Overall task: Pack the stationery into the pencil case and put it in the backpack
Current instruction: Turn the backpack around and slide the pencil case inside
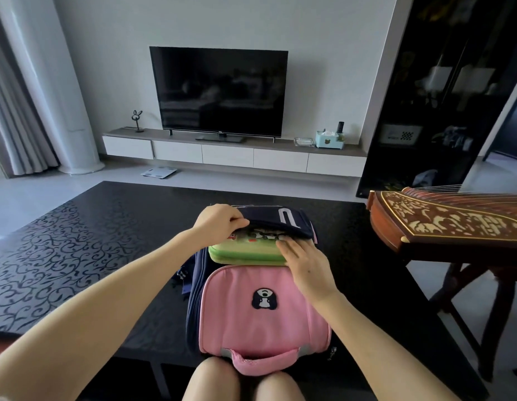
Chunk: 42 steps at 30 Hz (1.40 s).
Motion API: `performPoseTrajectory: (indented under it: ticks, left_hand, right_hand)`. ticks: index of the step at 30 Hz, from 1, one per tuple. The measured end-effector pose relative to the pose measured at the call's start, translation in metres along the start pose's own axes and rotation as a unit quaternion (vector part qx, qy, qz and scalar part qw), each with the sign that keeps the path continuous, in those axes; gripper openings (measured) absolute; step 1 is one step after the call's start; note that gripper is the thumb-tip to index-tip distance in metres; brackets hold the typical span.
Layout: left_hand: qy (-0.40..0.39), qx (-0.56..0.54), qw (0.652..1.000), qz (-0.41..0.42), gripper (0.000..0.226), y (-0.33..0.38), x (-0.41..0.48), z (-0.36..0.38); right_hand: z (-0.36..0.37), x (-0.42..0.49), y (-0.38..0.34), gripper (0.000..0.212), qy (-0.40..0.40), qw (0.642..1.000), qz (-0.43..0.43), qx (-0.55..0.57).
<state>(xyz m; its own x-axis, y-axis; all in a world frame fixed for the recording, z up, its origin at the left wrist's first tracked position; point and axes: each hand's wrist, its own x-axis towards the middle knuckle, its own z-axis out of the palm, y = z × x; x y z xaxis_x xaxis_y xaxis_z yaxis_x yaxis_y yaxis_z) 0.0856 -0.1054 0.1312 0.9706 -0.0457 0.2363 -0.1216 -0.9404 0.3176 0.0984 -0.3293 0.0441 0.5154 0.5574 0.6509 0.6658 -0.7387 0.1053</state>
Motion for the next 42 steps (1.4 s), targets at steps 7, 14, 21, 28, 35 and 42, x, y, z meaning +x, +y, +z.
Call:
performPoseTrajectory:
  ticks: [7,14,21,28,35,42]
  left_hand:
    - [0.037,0.011,0.998,0.053,0.030,-0.002,-0.013,0.012]
    - [0.001,0.061,0.997,0.048,0.034,0.004,-0.021,0.031]
    - [0.060,-0.046,0.996,0.047,0.040,-0.051,-0.047,0.044]
    - [0.086,-0.035,0.990,0.107,0.027,-0.073,-0.043,0.035]
    - [0.066,-0.036,0.992,0.097,0.039,-0.077,-0.037,0.035]
    - [0.073,-0.118,0.989,0.051,0.026,-0.088,-0.043,0.043]
  right_hand:
    - [-0.015,0.022,-0.024,0.073,0.025,0.992,0.008,-0.123]
    - [0.019,0.039,-0.016,0.068,-0.084,0.986,0.116,-0.085]
    - [0.028,0.032,-0.028,0.044,-0.049,0.989,0.116,-0.077]
    - [0.038,0.066,-0.078,0.063,-0.031,0.999,0.029,-0.007]
    - [0.049,0.078,-0.089,0.077,-0.033,0.992,0.111,-0.053]
    - [0.053,0.069,-0.076,0.064,-0.047,0.999,0.014,0.002]
